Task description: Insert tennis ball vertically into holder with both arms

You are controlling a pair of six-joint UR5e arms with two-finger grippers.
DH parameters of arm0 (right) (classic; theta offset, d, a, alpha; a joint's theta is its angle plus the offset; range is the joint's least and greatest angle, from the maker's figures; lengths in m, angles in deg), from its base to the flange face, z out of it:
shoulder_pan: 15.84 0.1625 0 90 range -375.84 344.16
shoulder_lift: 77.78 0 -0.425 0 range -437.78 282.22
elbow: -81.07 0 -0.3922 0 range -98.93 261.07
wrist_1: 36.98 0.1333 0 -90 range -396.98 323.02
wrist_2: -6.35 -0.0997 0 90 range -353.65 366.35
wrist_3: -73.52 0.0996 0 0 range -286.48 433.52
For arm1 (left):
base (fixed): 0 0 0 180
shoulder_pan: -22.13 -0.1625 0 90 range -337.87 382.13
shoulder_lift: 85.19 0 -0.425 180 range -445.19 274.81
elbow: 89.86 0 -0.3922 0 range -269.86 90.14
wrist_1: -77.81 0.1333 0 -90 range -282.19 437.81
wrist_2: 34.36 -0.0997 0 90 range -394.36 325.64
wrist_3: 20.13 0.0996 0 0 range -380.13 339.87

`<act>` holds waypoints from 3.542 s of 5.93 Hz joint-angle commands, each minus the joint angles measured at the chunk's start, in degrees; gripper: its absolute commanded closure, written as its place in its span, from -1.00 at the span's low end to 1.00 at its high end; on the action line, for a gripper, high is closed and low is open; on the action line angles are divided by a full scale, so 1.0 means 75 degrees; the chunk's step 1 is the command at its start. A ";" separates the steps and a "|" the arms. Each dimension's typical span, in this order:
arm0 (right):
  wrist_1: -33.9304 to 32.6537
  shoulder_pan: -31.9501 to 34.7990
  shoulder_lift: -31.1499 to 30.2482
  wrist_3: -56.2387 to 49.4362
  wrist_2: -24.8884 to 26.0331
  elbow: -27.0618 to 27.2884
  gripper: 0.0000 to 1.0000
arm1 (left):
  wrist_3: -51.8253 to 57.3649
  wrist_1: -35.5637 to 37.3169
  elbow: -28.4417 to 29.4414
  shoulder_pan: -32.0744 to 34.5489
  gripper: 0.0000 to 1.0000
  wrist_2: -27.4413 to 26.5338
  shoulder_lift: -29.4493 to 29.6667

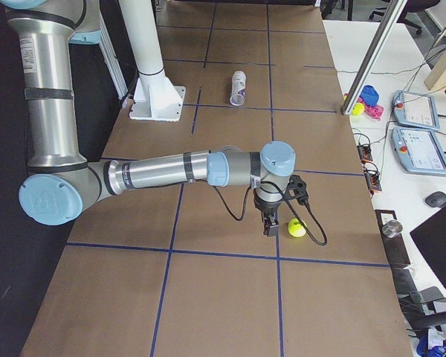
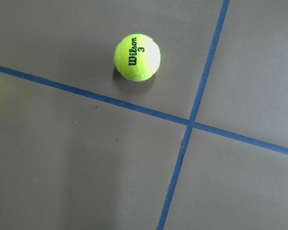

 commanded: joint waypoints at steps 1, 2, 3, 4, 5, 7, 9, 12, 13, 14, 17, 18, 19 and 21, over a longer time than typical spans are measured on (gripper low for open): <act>0.0003 -0.0138 0.0144 0.0015 -0.0001 0.0023 -1.00 | -0.0355 -0.1176 -0.0149 -0.0466 -1.00 -0.0002 0.0416; 0.0003 -0.0139 0.0144 0.0015 -0.0001 0.0023 -1.00 | -0.0263 -0.1644 -0.0614 -0.1086 -1.00 -0.0072 0.0617; 0.0003 -0.0150 0.0156 0.0015 -0.0001 0.0035 -1.00 | -0.0343 -0.1614 -0.0874 -0.1753 -1.00 -0.0084 0.1118; 0.0003 -0.0150 0.0156 0.0015 -0.0001 0.0070 -1.00 | -0.0356 -0.1614 -0.0853 -0.2479 -1.00 -0.0096 0.1830; 0.0003 -0.0150 0.0156 0.0015 -0.0001 0.0082 -1.00 | -0.0356 -0.1602 -0.0853 -0.3206 -1.00 -0.0398 0.2429; 0.0003 -0.0150 0.0156 0.0015 -0.0001 0.0082 -1.00 | -0.0555 -0.1556 -0.0958 -0.4541 -1.00 -0.1744 0.2949; 0.0003 -0.0197 0.0156 0.0015 -0.0001 0.0082 -1.00 | -0.0520 0.0285 -0.0994 -0.5726 -1.00 -0.2669 0.4326; 0.0003 -0.0244 0.0179 0.0015 0.0011 0.0059 -1.00 | 0.1381 0.3040 -0.0667 -0.6994 -1.00 -0.4332 0.5701; 0.0003 -0.0256 0.0249 0.0015 0.0011 0.0001 -1.00 | 0.1727 0.3653 -0.0155 -0.7079 -1.00 -0.4686 0.6146; 0.0003 -0.0256 0.0250 0.0015 0.0011 0.0000 -1.00 | 0.1811 0.3857 0.0221 -0.7556 -1.00 -0.5166 0.6278; 0.0003 -0.0267 0.0261 0.0015 0.0011 -0.0012 -1.00 | 0.1789 0.3859 0.0658 -0.7993 -1.00 -0.5393 0.6186; 0.0003 -0.0291 0.0261 0.0015 0.0011 -0.0023 -1.00 | 0.1777 0.3836 0.0798 -0.8017 -1.00 -0.5393 0.6150; 0.0003 -0.0303 0.0261 0.0015 0.0011 -0.0012 -1.00 | 0.1765 0.3742 0.1020 -0.8087 -1.00 -0.5579 0.6127; 0.0003 -0.0326 0.0273 0.0015 0.0023 -0.0023 -1.00 | 0.1742 0.3112 0.1523 -0.8146 -1.00 -0.5651 0.6138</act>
